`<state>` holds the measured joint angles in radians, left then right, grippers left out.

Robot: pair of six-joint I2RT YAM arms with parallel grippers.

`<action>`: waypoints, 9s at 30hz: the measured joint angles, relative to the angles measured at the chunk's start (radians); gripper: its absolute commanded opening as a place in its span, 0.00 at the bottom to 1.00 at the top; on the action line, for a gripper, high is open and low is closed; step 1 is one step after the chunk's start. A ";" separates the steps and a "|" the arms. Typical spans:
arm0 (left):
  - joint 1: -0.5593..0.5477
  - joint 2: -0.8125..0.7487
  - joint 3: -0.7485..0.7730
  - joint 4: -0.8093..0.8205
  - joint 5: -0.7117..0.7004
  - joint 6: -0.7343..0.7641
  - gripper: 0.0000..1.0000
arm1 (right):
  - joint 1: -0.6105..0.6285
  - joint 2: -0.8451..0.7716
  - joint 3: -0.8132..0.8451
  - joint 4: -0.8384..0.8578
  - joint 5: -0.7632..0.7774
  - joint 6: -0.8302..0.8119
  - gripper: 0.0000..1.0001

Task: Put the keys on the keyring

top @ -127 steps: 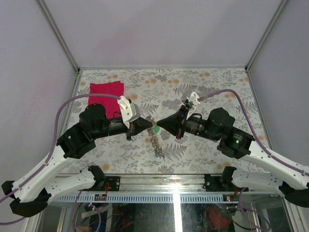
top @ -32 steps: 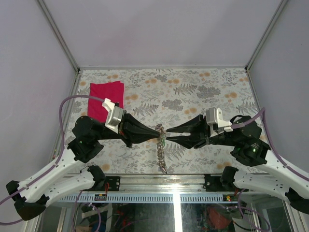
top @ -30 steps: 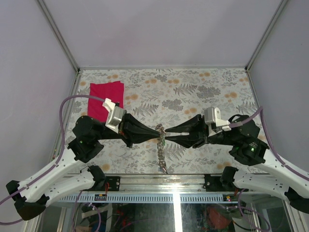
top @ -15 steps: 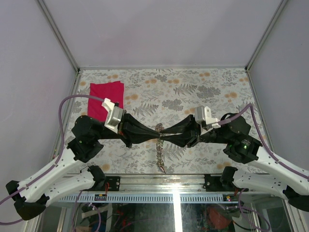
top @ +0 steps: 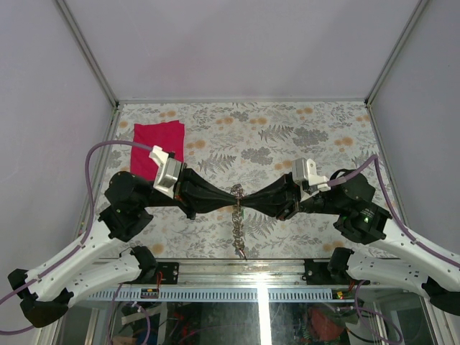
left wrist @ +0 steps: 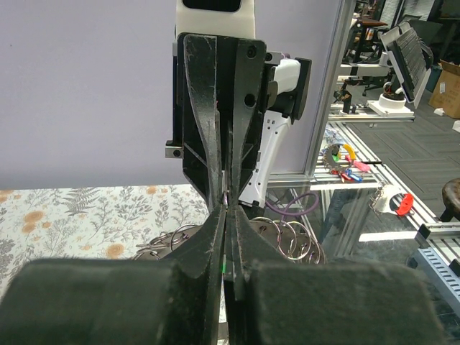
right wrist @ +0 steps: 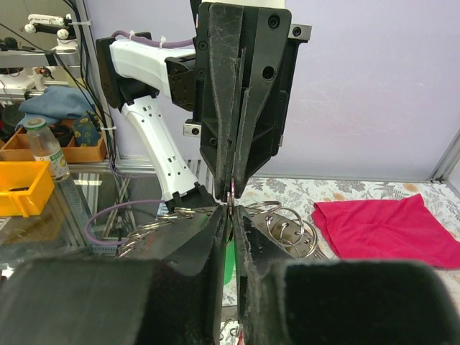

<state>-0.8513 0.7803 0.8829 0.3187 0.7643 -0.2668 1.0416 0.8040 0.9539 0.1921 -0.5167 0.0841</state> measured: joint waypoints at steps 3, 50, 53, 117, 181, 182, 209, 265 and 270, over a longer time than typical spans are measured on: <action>0.000 0.000 0.002 0.000 0.002 0.000 0.00 | 0.000 0.001 0.000 0.000 0.000 0.002 0.00; 0.000 0.079 0.104 -0.321 -0.083 0.214 0.33 | 0.002 0.546 0.990 -1.369 0.187 -0.299 0.00; 0.000 0.090 0.104 -0.322 -0.075 0.214 0.33 | 0.006 0.552 0.990 -1.370 0.187 -0.302 0.00; 0.000 0.020 0.033 -0.110 -0.061 0.059 0.00 | 0.019 -0.038 0.017 -0.136 0.244 0.281 0.00; -0.005 -0.010 0.047 -0.148 -0.096 0.094 0.27 | 0.024 0.152 0.447 -0.655 0.153 -0.083 0.00; -0.005 -0.010 0.056 -0.160 -0.098 0.103 0.27 | 0.024 0.188 0.526 -0.735 0.160 -0.108 0.00; -0.006 0.128 0.071 -0.271 -0.014 0.186 0.38 | 0.024 0.593 1.061 -1.498 0.208 -0.272 0.00; -0.035 0.026 -0.083 -0.010 -0.156 0.006 0.00 | 0.024 -0.010 0.240 -0.505 0.396 0.187 0.40; -0.035 0.008 -0.083 0.008 -0.178 -0.007 0.00 | 0.024 -0.001 0.162 -0.399 0.397 0.293 0.38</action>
<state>-0.8867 0.7887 0.7998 0.3264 0.5865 -0.2741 1.0653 0.8028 1.1160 -0.2070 -0.1200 0.3771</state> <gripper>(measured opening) 0.011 0.401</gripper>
